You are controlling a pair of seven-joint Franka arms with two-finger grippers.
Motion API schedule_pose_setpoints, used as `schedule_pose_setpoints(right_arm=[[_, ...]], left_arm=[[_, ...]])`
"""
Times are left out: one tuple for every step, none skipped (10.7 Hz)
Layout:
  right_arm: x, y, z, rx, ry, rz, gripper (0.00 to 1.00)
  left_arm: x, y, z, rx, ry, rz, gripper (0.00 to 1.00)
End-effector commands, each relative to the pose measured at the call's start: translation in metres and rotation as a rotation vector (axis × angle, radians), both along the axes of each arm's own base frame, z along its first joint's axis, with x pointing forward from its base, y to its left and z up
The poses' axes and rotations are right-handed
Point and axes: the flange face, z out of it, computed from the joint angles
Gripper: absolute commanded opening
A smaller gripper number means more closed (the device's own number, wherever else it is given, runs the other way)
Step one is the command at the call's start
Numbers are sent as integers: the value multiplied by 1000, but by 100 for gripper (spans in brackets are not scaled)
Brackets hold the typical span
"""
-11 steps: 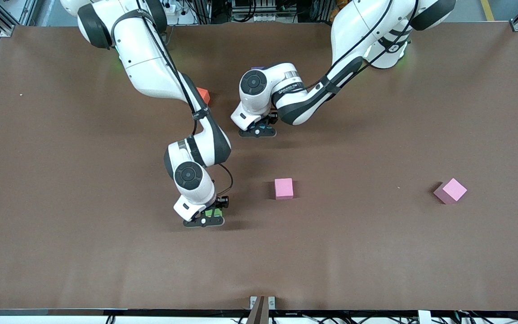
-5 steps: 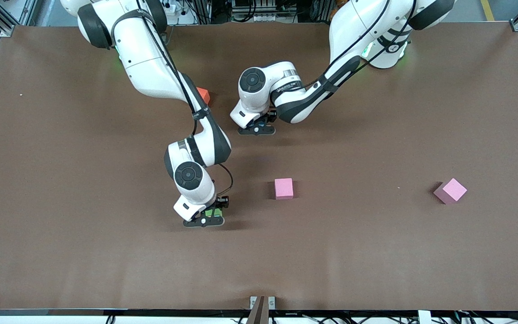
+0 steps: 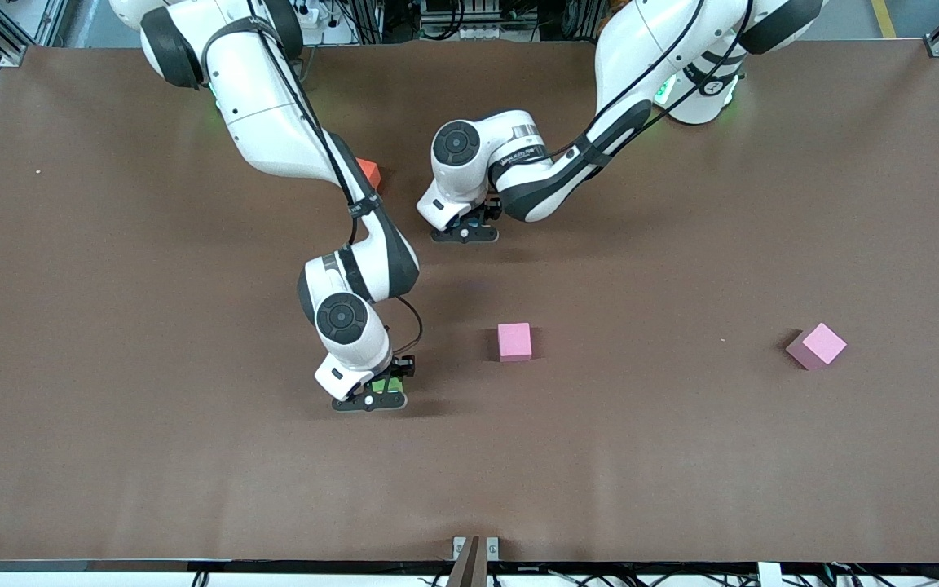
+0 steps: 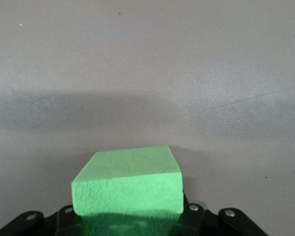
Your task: Arrange blocks into number 1
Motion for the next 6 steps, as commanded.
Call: schedule_pose_setpoints(right_arm=[[1,4,0,1,3,-16,0],[1,3,-1,0,4,-17,0],[1,4,1,2,2,-15,0],[1,4,-1,1,3,-15,0],[1,3,-1,0,4,-16,0],[1,4,-1,1,6,-19,0]], left_arm=[[5,2,9,-2,-46,21,100],[11,3,24,-15,-62,35,100],[22,8,46,-25,-94,53,100],[41,20,74,-39,-140,74,100],[61,35,99,-56,-173,113,100],[86,56,113,-64,-194,161,100]])
